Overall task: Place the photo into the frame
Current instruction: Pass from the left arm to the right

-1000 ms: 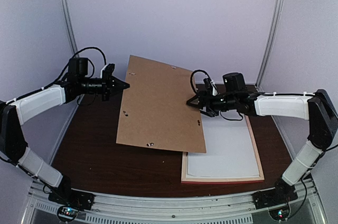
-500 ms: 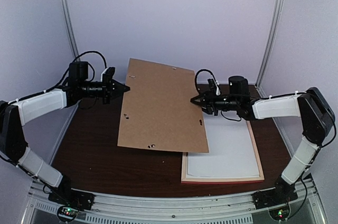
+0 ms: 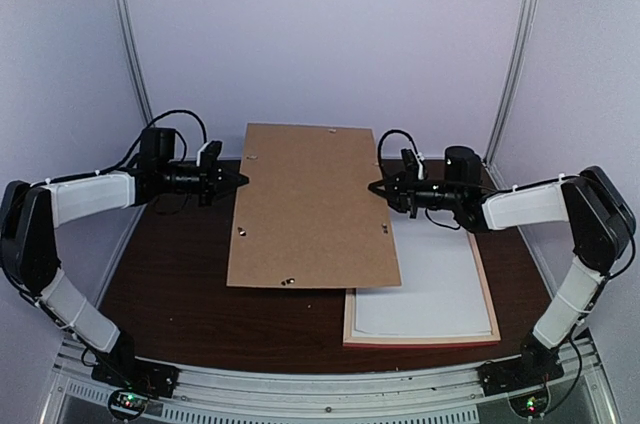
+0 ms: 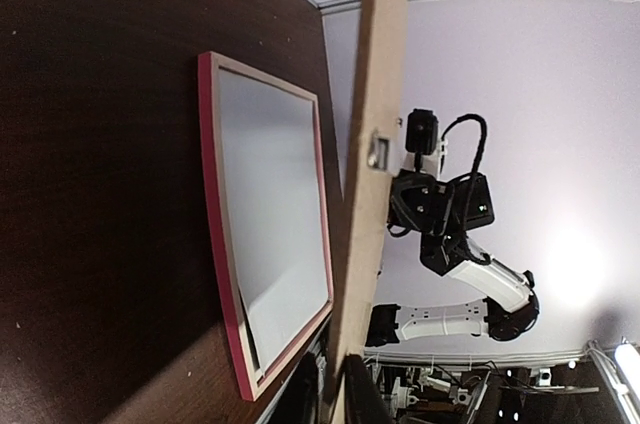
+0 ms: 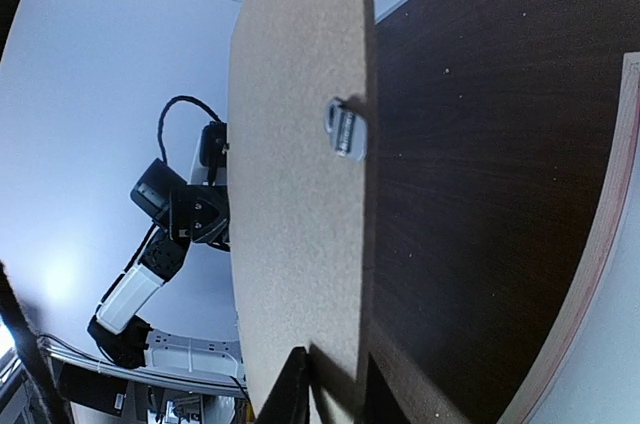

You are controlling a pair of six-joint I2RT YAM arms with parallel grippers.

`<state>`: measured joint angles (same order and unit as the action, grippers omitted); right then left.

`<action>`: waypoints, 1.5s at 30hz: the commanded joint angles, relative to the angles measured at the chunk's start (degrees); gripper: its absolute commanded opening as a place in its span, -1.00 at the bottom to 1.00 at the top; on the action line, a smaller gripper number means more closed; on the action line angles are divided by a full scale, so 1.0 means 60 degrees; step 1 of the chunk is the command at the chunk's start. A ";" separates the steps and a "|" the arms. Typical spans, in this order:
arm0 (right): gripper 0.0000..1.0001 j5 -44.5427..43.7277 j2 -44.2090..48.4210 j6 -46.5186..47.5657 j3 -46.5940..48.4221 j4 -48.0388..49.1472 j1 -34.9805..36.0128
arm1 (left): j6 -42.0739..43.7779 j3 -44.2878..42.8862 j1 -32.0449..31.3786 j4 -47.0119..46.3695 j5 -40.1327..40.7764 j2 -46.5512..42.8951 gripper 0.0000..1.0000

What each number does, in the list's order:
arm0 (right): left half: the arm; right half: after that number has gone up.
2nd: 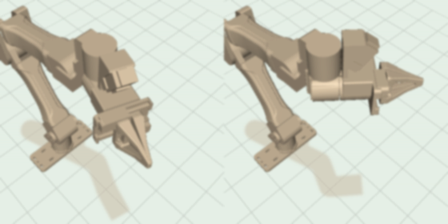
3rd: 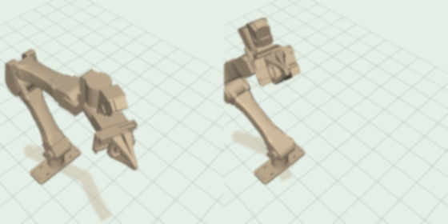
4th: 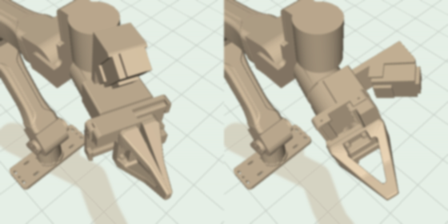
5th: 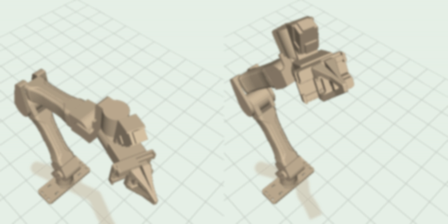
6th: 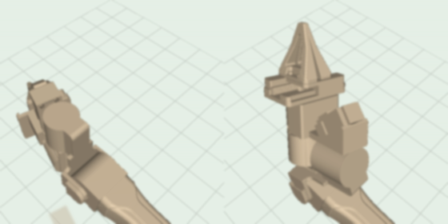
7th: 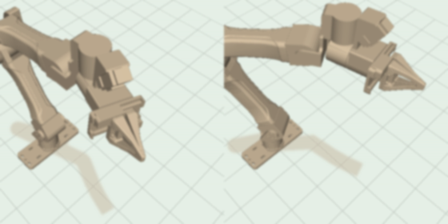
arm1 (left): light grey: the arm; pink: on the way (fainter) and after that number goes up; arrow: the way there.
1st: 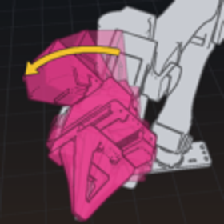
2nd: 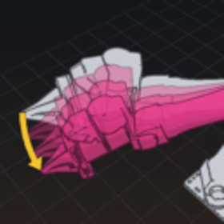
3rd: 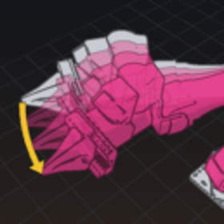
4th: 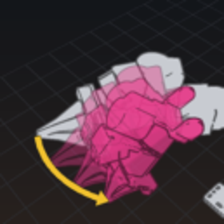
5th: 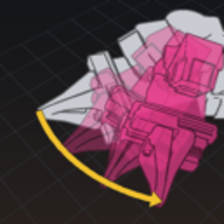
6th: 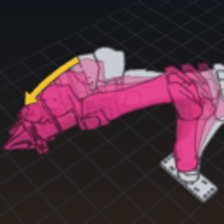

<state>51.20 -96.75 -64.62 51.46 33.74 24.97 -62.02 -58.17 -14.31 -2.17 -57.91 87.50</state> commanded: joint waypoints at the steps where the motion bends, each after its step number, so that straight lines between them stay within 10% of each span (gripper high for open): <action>1: -1.00 0.0221 0.0334 -0.0517 -0.0162 0.1327 -0.0091 | 0.0313 -0.0205 -0.0092 -0.0173 -0.0076 0.0303 -0.73; 12: -1.00 0.0263 0.0299 -0.3109 -0.0550 0.4141 -0.0551 | 0.0478 -0.0330 -0.0091 0.0113 0.0133 0.0869 -0.48; 30: -1.00 0.0205 0.1396 -0.2903 -0.1114 0.2635 -0.1833 | 0.2297 -0.0560 -0.0126 0.2546 0.1669 0.0276 0.35; 45: -1.00 0.0692 0.2076 -0.2264 -0.0227 0.0499 -0.3999 | 0.2962 -0.0199 -0.4219 0.4005 0.8016 0.0083 0.46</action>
<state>53.30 -87.22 -79.22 46.65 36.27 4.16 -44.60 -58.65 -34.04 19.68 -22.94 85.38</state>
